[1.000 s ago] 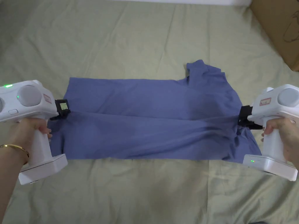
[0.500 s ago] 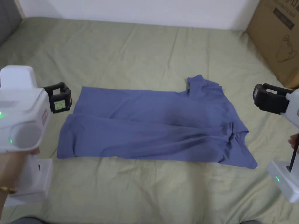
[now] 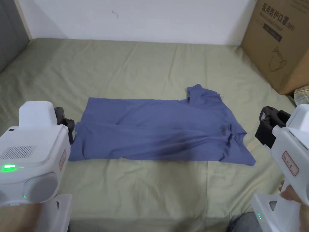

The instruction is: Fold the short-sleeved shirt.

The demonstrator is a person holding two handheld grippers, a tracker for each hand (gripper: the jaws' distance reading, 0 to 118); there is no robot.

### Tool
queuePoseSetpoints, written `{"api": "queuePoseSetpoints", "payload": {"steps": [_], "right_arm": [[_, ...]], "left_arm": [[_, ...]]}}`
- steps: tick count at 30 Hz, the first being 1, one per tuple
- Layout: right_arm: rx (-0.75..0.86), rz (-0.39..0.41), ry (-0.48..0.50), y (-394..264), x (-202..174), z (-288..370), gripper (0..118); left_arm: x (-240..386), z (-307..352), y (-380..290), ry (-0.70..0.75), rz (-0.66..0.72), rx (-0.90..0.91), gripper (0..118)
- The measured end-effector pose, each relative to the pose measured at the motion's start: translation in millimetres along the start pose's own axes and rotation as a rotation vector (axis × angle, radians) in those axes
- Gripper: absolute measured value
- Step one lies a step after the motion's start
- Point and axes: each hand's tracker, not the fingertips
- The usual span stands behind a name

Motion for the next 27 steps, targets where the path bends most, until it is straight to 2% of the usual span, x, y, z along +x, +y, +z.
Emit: {"api": "queuePoseSetpoints", "payload": {"steps": [2,8,9,10,11,12,13,15,18,20,23,26,27], "right_arm": [[-0.008,-0.013,0.012,-2,4,2,0],[-0.033,0.019,0.011,-8,17,-11,0],[-0.038,0.024,0.01,-8,18,-14,0],[-0.042,0.031,0.01,-8,18,-17,0],[-0.044,0.032,0.012,-10,18,-19,0],[-0.049,0.034,0.014,-9,19,-23,0],[-0.055,0.037,0.016,-10,20,-26,0],[-0.061,0.044,0.021,-9,12,-28,0],[-0.078,0.055,0.023,-12,11,-38,0],[-0.1,0.057,0.024,-14,7,-42,0],[-0.131,0.07,0.022,-20,8,-53,0],[-0.171,0.083,0.007,-23,11,-66,0],[-0.18,0.08,0.005,-23,6,-66,0]], "left_arm": [[0,-1,-2,-0.018,0.012,-0.011,0],[-7,-31,1,-0.097,0.05,-0.11,1],[-10,-41,1,-0.098,0.084,-0.128,14],[-13,-56,2,-0.103,0.092,-0.196,34],[-16,-70,1,-0.117,0.106,-0.241,64],[-19,-85,1,-0.13,0.123,-0.292,100],[-22,-103,-2,-0.144,0.128,-0.369,118],[-22,-135,-11,-0.16,0.072,-0.522,118],[-17,-173,-30,-0.099,-0.008,-0.65,118],[-16,-193,-42,-0.049,-0.023,-0.746,118],[-17,-220,-63,-0.011,0.027,-0.838,117],[-18,-235,-74,0.023,0.013,-0.886,111],[-16,-239,-77,0.034,-0.003,-0.887,102]]}}
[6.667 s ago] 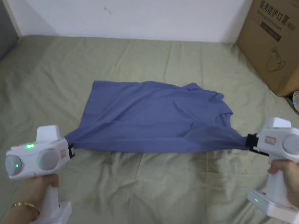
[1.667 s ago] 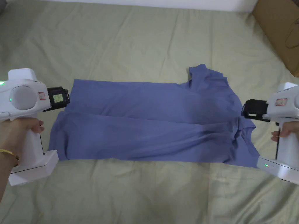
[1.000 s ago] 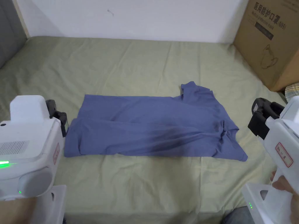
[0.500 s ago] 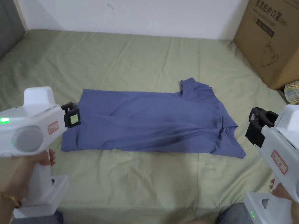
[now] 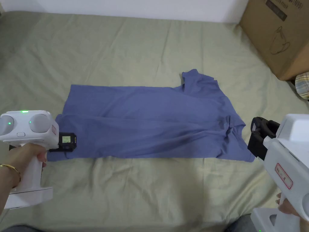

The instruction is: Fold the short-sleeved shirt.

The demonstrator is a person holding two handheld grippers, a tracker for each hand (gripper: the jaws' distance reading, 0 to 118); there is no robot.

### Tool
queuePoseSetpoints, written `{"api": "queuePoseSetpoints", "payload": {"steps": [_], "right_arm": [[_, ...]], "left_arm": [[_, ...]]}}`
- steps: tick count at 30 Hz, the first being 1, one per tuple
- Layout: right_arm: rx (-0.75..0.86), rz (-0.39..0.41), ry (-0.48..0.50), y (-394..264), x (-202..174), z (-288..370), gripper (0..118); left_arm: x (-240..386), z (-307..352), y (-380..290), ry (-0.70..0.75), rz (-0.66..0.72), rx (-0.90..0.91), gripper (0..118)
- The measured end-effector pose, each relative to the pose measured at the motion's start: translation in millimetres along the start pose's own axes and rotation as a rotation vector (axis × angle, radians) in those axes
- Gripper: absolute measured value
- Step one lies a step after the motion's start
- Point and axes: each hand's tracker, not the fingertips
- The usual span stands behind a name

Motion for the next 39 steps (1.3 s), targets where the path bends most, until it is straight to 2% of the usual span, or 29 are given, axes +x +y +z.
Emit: {"api": "queuePoseSetpoints", "payload": {"steps": [1,2,4,5,6,7,10,12,14,15,16,18,19,21,24,26,28,29,32,34,36,39], "right_arm": [[-0.009,-0.001,-0.002,-1,0,-3,0],[-0.018,0.001,-0.012,-2,0,-6,0],[-0.032,0.006,-0.028,-6,-1,-11,0],[-0.044,0.003,-0.029,-8,0,-14,0],[-0.06,-0.002,-0.027,-9,1,-18,0],[-0.07,-0.008,-0.026,-11,2,-21,0],[-0.113,-0.018,-0.012,-12,4,-32,0],[-0.162,-0.043,0.0,-12,11,-46,0],[-0.214,-0.031,-0.006,-10,19,-68,1],[-0.253,-0.009,-0.048,-10,22,-83,11],[-0.315,-0.003,-0.076,-8,23,-99,34],[-0.447,-0.053,-0.048,-9,39,-133,100],[-0.538,-0.072,-0.04,-11,45,-151,109],[-0.656,-0.091,-0.06,-17,53,-179,109],[-0.728,-0.059,-0.112,-27,57,-204,109],[-0.774,-0.113,-0.13,-35,59,-214,107],[-0.799,-0.166,-0.121,-44,61,-220,100],[-0.819,-0.184,-0.124,-48,60,-222,92],[-0.859,-0.144,-0.109,-60,56,-225,35],[-0.863,-0.186,-0.082,-62,54,-224,7],[-0.879,-0.238,-0.083,-53,58,-220,6],[-0.87,-0.208,-0.027,-31,67,-208,6]], "left_arm": [[-2,-4,2,0.024,-0.018,-0.004,91],[0,-7,3,0.042,-0.024,-0.003,72],[2,-11,4,0.018,-0.025,-0.011,22],[2,-12,4,-0.039,-0.005,-0.024,10],[6,-13,4,-0.07,0.039,-0.039,5],[10,-14,3,-0.04,0.039,-0.037,3],[14,-13,8,0.004,-0.033,-0.043,0],[14,2,9,-0.006,-0.015,-0.003,0],[9,17,8,-0.064,0.004,0.063,0],[7,25,8,-0.064,0.006,0.085,0],[6,34,7,-0.054,-0.002,0.109,0],[4,45,5,-0.049,0.007,0.162,0],[2,50,6,-0.066,0.017,0.164,0],[-1,54,7,-0.095,0.036,0.171,0],[-5,56,10,-0.098,0.043,0.176,0],[-8,51,10,-0.098,0.046,0.167,0],[-12,46,9,-0.095,0.056,0.148,0],[-10,43,6,-0.093,0.058,0.135,0],[-10,34,2,-0.083,0.065,0.11,0],[-8,29,0,-0.078,0.068,0.093,0],[-9,28,1,-0.073,0.066,0.078,0],[-15,40,6,-0.077,0.063,0.078,0]]}}
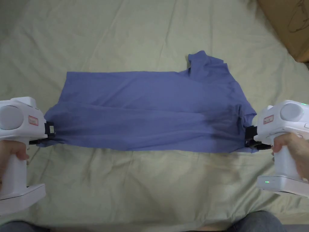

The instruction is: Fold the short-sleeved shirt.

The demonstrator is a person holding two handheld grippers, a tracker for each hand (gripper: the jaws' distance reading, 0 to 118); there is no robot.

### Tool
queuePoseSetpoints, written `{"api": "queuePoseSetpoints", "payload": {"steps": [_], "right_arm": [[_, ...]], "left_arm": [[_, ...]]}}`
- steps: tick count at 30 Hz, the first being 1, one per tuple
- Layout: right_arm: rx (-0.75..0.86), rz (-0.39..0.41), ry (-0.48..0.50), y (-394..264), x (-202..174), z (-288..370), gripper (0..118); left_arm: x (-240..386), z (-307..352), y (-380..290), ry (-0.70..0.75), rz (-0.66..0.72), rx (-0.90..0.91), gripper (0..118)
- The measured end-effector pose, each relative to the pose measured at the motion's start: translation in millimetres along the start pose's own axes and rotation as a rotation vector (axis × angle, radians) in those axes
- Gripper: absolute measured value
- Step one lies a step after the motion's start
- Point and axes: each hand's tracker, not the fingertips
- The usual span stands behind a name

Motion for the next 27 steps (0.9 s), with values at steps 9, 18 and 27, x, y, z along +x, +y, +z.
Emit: {"api": "queuePoseSetpoints", "payload": {"steps": [9,18,27], "right_arm": [[0.155,0.075,0.13,-50,26,103,6],[0.064,0.04,0.116,-135,52,52,6],[0.378,0.114,0.021,-127,31,131,99]], "left_arm": [[-35,71,-21,-0.068,0.043,0.071,0],[-48,40,-121,-0.05,0.103,-0.051,10],[-37,96,-94,0.022,0.02,0.287,114]]}}
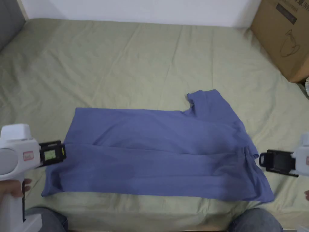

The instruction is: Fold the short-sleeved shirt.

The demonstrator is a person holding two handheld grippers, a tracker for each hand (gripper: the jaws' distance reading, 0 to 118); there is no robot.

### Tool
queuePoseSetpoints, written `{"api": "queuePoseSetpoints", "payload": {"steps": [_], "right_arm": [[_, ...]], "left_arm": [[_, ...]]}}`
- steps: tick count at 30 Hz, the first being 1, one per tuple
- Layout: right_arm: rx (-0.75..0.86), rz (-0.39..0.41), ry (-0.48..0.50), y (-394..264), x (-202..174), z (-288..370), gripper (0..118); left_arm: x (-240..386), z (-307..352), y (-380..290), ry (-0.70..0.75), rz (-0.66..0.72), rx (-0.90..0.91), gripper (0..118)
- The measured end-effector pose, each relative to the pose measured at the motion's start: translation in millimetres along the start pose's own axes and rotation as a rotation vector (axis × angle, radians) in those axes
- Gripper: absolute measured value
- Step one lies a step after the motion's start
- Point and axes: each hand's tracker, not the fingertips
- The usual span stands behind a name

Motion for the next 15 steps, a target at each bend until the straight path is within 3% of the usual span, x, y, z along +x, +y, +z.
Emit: {"api": "queuePoseSetpoints", "payload": {"steps": [5,7,12,14,15], "right_arm": [[0.534,0.068,-0.032,16,-44,71,100],[0.685,0.058,-0.028,13,-62,88,109],[0.753,0.042,-0.02,8,-88,94,110],[0.749,0.02,0.003,6,-92,91,101],[0.746,0.011,0.023,4,-95,90,88]], "left_arm": [[34,41,29,0.016,-0.034,0.345,114],[47,53,30,0.013,-0.017,0.49,115],[72,66,27,-0.011,-0.081,0.617,113],[76,68,26,-0.041,-0.075,0.625,108],[76,64,25,-0.071,-0.058,0.63,98]]}}
